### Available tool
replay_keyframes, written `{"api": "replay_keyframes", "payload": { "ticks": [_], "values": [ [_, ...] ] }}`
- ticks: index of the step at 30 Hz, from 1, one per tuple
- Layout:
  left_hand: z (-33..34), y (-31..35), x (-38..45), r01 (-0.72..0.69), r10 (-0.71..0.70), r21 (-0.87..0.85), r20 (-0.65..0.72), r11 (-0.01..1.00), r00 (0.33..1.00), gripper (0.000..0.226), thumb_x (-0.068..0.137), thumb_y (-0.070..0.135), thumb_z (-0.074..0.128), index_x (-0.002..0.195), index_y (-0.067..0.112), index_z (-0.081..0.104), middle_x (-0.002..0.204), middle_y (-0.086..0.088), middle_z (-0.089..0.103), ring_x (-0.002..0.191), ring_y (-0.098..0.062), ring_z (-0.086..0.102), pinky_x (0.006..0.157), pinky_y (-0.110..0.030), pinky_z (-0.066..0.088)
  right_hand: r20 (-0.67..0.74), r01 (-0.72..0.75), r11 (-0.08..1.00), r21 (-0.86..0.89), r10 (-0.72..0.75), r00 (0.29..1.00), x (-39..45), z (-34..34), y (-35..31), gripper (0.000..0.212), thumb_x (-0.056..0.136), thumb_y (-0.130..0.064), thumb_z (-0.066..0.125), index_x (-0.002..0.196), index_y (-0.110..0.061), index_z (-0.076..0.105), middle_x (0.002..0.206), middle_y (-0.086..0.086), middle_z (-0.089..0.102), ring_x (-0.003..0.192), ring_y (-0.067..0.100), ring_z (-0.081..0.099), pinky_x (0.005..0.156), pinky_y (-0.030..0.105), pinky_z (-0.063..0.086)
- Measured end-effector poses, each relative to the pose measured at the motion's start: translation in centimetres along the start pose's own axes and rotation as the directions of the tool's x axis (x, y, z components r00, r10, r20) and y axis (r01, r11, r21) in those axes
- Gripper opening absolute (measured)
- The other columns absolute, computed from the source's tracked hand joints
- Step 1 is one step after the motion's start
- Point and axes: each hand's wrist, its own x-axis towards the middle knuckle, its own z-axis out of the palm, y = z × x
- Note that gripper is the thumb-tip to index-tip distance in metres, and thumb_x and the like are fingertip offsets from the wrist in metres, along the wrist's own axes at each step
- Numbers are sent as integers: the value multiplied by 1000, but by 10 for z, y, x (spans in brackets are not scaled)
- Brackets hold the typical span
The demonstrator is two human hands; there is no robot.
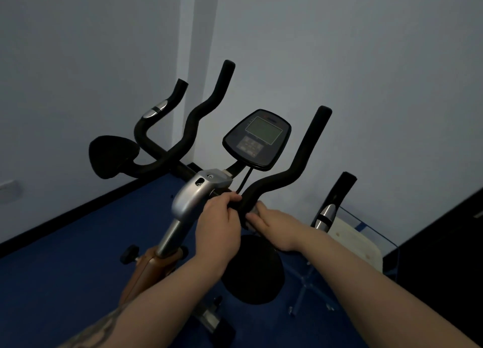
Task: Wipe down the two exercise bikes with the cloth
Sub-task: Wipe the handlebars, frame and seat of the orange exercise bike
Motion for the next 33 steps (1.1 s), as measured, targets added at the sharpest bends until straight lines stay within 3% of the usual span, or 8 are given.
{"api": "replay_keyframes", "payload": {
  "ticks": [6, 12, 14, 18, 21, 25, 30, 33],
  "values": [
    [1, -2, -1, -4, 4, 34, -19, 999, 1000, 32, 95, 12, 46, 116, 31, 61, 120, 14, 56, 99, 7, 51, 78, -9, 35, 116, -16, 970, -241, 45, 992, -33, -9, 34, 35, 98, -59, 31, 106, -25, 33, 83, -3, 54, 77, 18, 55, 67, 34, 41],
    [0, -1, 0, 15, -14, 47, -14, 999, 1000, 32, 95, 12, 46, 116, 32, 61, 120, 11, 57, 98, 2, 54, 76, -14, 39, -117, 40, 994, -105, -52, 992, -8, 1, 11, 48, 101, -50, 38, 128, -11, 46, 117, 6, 50, 107, 24, 51, 88, 36, 42],
    [-1, 0, -2, 15, -14, 57, -14, 998, 1000, 32, 96, 13, 46, 117, 32, 60, 118, 10, 58, 99, -2, 56, 80, -20, 44, -71, 54, 998, -16, -55, 996, -17, 5, 13, 53, 101, -49, 37, 143, -17, 31, 112, 7, 55, 97, 24, 56, 81, 34, 44],
    [-1, 0, -2, 3, -2, 62, -25, 998, 1000, 32, 96, 12, 45, 115, 31, 61, 116, 12, 57, 97, 3, 54, 76, -13, 41, -99, 128, 883, -451, -192, 976, -54, 7, 47, 66, 103, -50, 27, 155, -26, -5, 124, 4, 52, 101, 23, 57, 97, 36, 43],
    [-1, -1, -2, 0, 2, 62, -42, 998, 999, 33, 96, 11, 45, 115, 31, 62, 117, 13, 58, 97, 8, 51, 74, -9, 36, -241, 58, 817, -573, -236, 941, -56, 14, 46, 59, 102, -52, 23, 153, -24, 17, 116, -4, 58, 106, 17, 56, 110, 31, 25],
    [-1, -2, -3, -3, 7, 103, -35, 995, 999, 32, 96, 13, 44, 114, 33, 62, 117, 11, 60, 96, 0, 55, 77, -20, 44, -518, -11, 898, -440, -244, 820, -53, 36, 39, 42, 96, -50, 40, 114, -20, 63, 83, -7, 64, 79, 15, 62, 97, 33, 42],
    [-2, 14, 0, -122, 130, 373, 3, 920, 992, 28, 98, 24, 48, 123, 32, 58, 113, 8, 64, 93, -6, 58, 76, -25, 43, -293, 320, 658, -681, -646, 705, -63, -1, 101, 36, 89, -45, 55, 113, -20, 65, 98, -5, 67, 91, 12, 62, 105, 36, 36],
    [11, 36, 9, -168, 161, 416, 53, 894, 986, 32, 99, 32, 47, 130, 31, 53, 114, 8, 64, 101, -13, 60, 81, -30, 46, -370, 232, 640, -733, -660, 653, -56, -37, 131, 36, 89, -38, 55, 113, -16, 68, 107, 2, 68, 103, 20, 64, 111, 43, 29]
  ]
}}
